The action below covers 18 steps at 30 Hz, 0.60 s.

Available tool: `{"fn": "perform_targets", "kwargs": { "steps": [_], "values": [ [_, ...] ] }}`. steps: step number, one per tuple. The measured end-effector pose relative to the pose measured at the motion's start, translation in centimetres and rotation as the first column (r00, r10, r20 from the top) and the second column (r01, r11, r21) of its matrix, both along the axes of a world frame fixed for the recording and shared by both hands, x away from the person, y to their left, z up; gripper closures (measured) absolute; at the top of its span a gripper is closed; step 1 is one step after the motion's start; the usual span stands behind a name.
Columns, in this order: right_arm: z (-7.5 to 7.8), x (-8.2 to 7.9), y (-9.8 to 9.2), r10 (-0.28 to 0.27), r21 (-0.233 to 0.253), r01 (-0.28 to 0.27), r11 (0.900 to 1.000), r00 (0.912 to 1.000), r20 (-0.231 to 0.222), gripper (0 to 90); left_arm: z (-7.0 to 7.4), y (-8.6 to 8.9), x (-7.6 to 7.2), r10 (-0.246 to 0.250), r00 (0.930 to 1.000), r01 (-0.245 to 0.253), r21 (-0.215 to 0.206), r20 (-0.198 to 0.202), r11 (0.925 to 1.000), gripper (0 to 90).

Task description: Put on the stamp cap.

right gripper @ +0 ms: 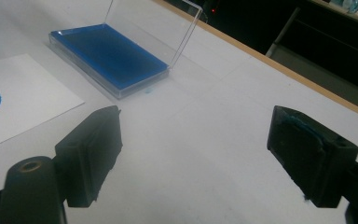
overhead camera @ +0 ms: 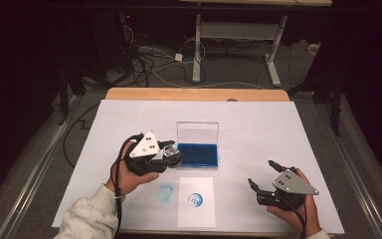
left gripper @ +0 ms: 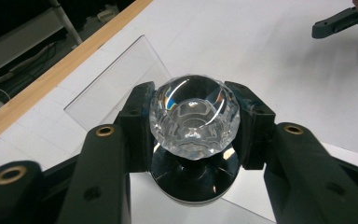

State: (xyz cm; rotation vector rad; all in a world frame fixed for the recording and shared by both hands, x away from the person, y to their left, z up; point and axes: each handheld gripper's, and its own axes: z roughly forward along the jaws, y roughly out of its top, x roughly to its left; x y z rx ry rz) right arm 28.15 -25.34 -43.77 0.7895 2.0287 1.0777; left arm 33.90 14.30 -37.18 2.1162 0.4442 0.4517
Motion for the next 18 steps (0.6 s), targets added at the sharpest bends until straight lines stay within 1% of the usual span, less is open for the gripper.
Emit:
{"fn": "perform_targets", "kwargs": {
  "steps": [7,11,18],
  "values": [
    [-0.02,0.06,0.0,-0.005,-0.002,0.005,1.0,1.0,-0.001,18.0,0.01,0.27,0.22,0.009,1.0,-0.009,0.005,-0.001,0.9999,54.4],
    [-0.07,0.09,-0.03,-0.005,-0.002,0.005,1.0,1.0,-0.001,18.0,-0.01,0.47,0.33,0.014,0.9999,-0.014,-0.002,-0.006,0.9999,54.4],
    [-0.11,0.12,-0.05,-0.003,0.003,0.003,1.0,1.0,-0.002,18.2,0.08,0.53,0.31,0.017,0.9998,-0.017,0.005,-0.004,0.9998,54.5]
  ]
}}
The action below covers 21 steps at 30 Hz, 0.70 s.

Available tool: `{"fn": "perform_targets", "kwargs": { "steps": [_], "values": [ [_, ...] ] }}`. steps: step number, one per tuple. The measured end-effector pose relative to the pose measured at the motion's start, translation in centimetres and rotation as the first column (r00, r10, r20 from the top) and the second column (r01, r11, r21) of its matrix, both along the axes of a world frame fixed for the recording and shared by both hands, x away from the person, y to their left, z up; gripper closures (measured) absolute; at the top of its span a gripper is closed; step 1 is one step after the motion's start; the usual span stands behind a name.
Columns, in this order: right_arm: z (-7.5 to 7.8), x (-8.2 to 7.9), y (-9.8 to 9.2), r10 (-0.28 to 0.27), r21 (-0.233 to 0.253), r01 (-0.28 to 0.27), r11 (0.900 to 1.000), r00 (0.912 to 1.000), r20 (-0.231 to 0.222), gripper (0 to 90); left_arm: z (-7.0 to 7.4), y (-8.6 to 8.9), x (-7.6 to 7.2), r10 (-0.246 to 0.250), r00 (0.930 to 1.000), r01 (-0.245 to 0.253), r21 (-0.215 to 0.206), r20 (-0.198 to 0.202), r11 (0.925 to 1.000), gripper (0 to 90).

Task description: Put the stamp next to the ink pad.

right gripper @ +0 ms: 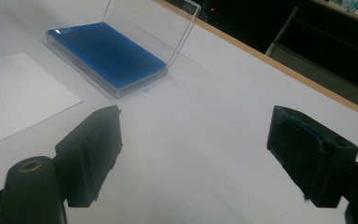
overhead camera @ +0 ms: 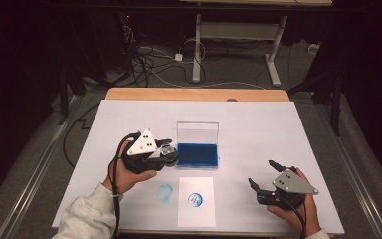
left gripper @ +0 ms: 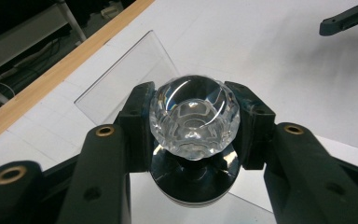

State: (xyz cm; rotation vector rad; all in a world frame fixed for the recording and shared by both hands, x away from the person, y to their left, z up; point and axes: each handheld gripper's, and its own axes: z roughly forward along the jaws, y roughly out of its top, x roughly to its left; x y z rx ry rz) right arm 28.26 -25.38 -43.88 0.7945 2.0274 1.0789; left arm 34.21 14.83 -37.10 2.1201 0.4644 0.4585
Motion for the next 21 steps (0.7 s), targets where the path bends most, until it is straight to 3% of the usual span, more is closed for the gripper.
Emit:
{"fn": "perform_targets", "kwargs": {
  "steps": [21],
  "values": [
    [-0.3,0.1,0.0,0.009,-0.011,-0.01,1.0,0.9999,-0.008,18.6,-0.7,1.2,1.6,0.063,0.9977,-0.062,0.028,-0.025,0.9977,54.4]
  ]
}}
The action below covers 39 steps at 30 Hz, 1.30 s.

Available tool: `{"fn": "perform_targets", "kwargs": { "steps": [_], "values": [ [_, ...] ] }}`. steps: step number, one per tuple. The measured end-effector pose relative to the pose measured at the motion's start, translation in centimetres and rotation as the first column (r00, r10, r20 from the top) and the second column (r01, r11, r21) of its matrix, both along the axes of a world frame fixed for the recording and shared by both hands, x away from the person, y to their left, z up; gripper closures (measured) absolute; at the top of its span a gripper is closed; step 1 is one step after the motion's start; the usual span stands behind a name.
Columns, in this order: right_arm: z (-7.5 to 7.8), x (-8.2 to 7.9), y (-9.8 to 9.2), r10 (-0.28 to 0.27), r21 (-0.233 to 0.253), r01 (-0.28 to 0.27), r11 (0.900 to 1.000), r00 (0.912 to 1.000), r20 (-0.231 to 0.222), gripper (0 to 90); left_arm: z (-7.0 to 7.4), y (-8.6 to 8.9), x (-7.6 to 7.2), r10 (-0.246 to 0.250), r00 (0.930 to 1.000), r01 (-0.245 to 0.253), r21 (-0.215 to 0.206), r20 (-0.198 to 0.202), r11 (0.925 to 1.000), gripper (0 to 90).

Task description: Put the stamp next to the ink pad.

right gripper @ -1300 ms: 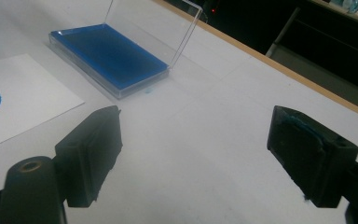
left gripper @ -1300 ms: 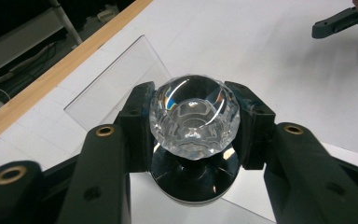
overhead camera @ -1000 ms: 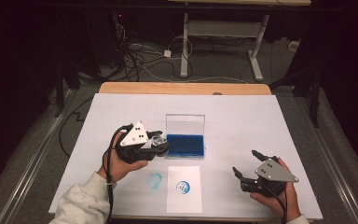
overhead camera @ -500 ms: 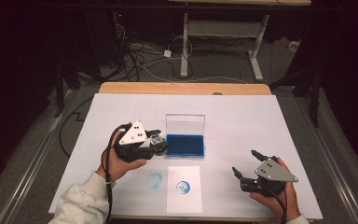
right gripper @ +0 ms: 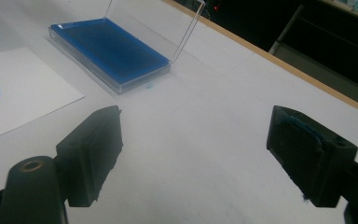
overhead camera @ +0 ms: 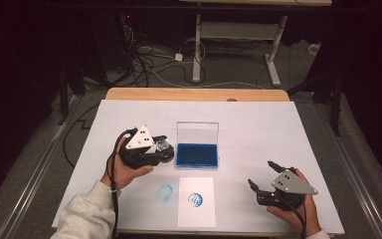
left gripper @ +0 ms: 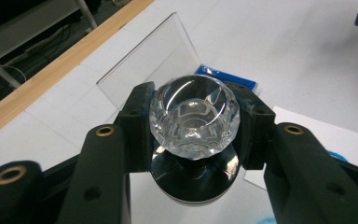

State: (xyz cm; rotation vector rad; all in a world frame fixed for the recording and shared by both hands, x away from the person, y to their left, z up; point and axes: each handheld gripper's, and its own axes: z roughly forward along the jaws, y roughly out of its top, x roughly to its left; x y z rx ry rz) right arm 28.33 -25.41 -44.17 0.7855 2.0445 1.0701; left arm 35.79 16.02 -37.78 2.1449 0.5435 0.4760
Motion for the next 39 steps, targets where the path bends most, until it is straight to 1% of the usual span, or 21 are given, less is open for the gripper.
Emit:
{"fn": "perform_targets", "kwargs": {
  "steps": [6,8,10,15,17,18,21,24,26,28,31,33,37,39],
  "values": [
    [-0.1,0.0,0.1,0.002,-0.01,-0.002,1.0,1.0,-0.006,18.8,-0.5,0.7,0.8,0.025,0.9996,-0.025,-0.006,-0.015,0.9997,54.4],
    [-0.1,0.0,0.1,0.001,-0.01,-0.001,1.0,1.0,-0.006,18.8,-0.8,0.8,1.1,0.026,0.9994,-0.025,0.003,-0.022,0.9997,54.4],
    [-0.1,0.0,0.1,-0.001,-0.012,0.001,1.0,1.0,-0.009,18.9,-1.1,0.7,1.4,0.036,0.999,-0.036,0.02,-0.026,0.9992,54.4],
    [-0.2,0.0,0.2,-0.004,-0.024,0.004,1.0,0.9999,-0.011,19.4,-1.9,0.6,2.1,0.048,0.998,-0.046,0.03,-0.04,0.9985,54.4],
    [-0.3,0.1,0.2,-0.002,-0.032,0.001,0.999,0.9999,-0.012,19.5,-2.3,0.6,2.3,0.041,0.9976,-0.04,0.027,-0.056,0.9989,54.4],
    [-0.3,0.1,0.3,-0.001,-0.033,0.001,0.999,0.9999,-0.012,19.5,-2.6,0.4,2.4,0.042,0.9977,-0.04,0.035,-0.053,0.9986,54.4],
    [-0.3,0.0,0.3,-0.001,-0.035,0.0,0.999,0.9999,-0.015,19.5,-3.3,0.0,3.0,0.052,0.9965,-0.048,0.065,-0.065,0.9967,54.4],
    [-0.3,0.0,0.4,0.002,-0.034,-0.002,0.999,0.9999,-0.016,19.5,-3.8,-0.2,3.6,0.065,0.9951,-0.06,0.077,-0.074,0.9952,54.4],
    [-0.3,0.0,0.3,0.003,-0.034,-0.004,0.999,0.9998,-0.018,19.5,-4.0,-0.2,4.0,0.074,0.9939,-0.068,0.074,-0.082,0.9949,54.4],
    [-0.3,0.1,0.3,0.001,-0.035,-0.002,0.999,0.9998,-0.018,19.5,-4.3,-0.2,4.4,0.086,0.9931,-0.079,0.081,-0.08,0.9935,54.4],
    [-0.4,0.1,0.3,-0.001,-0.032,0.0,1.0,0.9997,-0.023,19.6,-4.7,-0.1,5.0,0.098,0.9907,-0.09,0.084,-0.095,0.9924,54.4],
    [-0.4,0.1,0.4,0.001,-0.034,-0.002,0.999,0.9997,-0.025,19.6,-5.1,-0.1,5.4,0.099,0.989,-0.089,0.086,-0.11,0.9923,54.4],
    [-0.5,0.1,0.5,0.001,-0.038,-0.002,0.999,0.9996,-0.027,19.6,-5.5,-0.3,5.9,0.095,0.9876,-0.085,0.084,-0.125,0.9928,54.3],
    [-0.5,0.1,0.5,-0.001,-0.038,0.0,0.999,0.9997,-0.024,19.8,-5.8,-0.5,6.2,0.096,0.9869,-0.084,0.094,-0.129,0.992,54.3]
  ]
}}
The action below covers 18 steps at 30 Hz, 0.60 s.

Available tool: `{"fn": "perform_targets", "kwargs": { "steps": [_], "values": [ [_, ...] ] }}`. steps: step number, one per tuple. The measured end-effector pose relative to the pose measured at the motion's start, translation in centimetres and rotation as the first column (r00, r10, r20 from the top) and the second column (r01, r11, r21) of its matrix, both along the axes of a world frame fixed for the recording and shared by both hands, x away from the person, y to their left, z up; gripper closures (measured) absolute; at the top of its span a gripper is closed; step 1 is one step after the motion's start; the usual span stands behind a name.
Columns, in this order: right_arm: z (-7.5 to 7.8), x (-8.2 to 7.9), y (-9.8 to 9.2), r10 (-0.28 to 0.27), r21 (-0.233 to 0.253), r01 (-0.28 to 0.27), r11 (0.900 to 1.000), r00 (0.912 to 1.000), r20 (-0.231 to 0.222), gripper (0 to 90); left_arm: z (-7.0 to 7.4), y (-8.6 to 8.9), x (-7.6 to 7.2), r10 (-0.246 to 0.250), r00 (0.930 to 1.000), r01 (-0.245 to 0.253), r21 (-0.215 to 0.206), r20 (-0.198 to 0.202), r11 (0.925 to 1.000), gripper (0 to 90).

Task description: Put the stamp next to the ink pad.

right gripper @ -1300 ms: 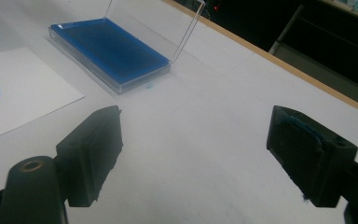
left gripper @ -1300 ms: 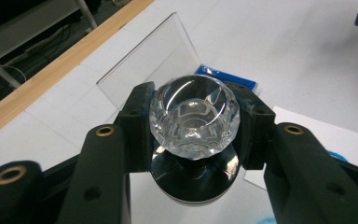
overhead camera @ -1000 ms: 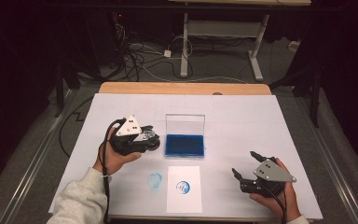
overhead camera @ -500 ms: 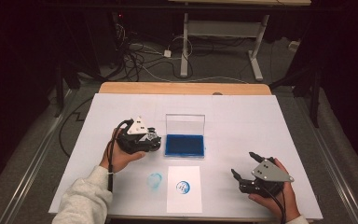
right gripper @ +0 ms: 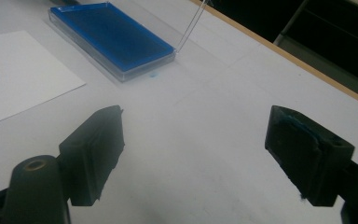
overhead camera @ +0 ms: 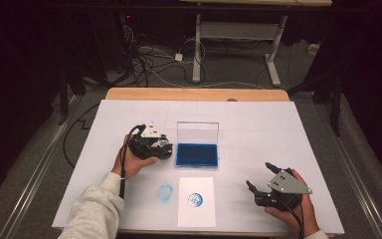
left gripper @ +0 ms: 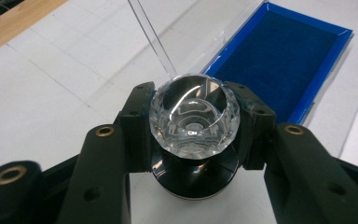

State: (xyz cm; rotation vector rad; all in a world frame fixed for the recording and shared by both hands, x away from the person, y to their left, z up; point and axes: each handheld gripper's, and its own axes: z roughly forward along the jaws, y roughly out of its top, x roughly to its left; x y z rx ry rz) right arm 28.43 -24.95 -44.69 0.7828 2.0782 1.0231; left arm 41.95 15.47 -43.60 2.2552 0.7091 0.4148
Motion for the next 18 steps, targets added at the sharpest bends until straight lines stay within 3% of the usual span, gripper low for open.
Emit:
{"fn": "perform_targets", "kwargs": {
  "steps": [8,18],
  "values": [
    [-0.1,0.01,0.04,0.003,-0.003,-0.003,1.0,1.0,-0.008,19.7,-0.94,-0.71,0.48,0.002,0.9997,-0.001,0.028,-0.024,0.9996,54.1],
    [-0.2,0.04,0.1,0.011,-0.009,-0.011,1.0,0.9998,-0.014,19.8,-1.02,-0.72,0.41,0.02,0.9996,-0.02,0.012,-0.02,0.9997,49.0]
  ]
}}
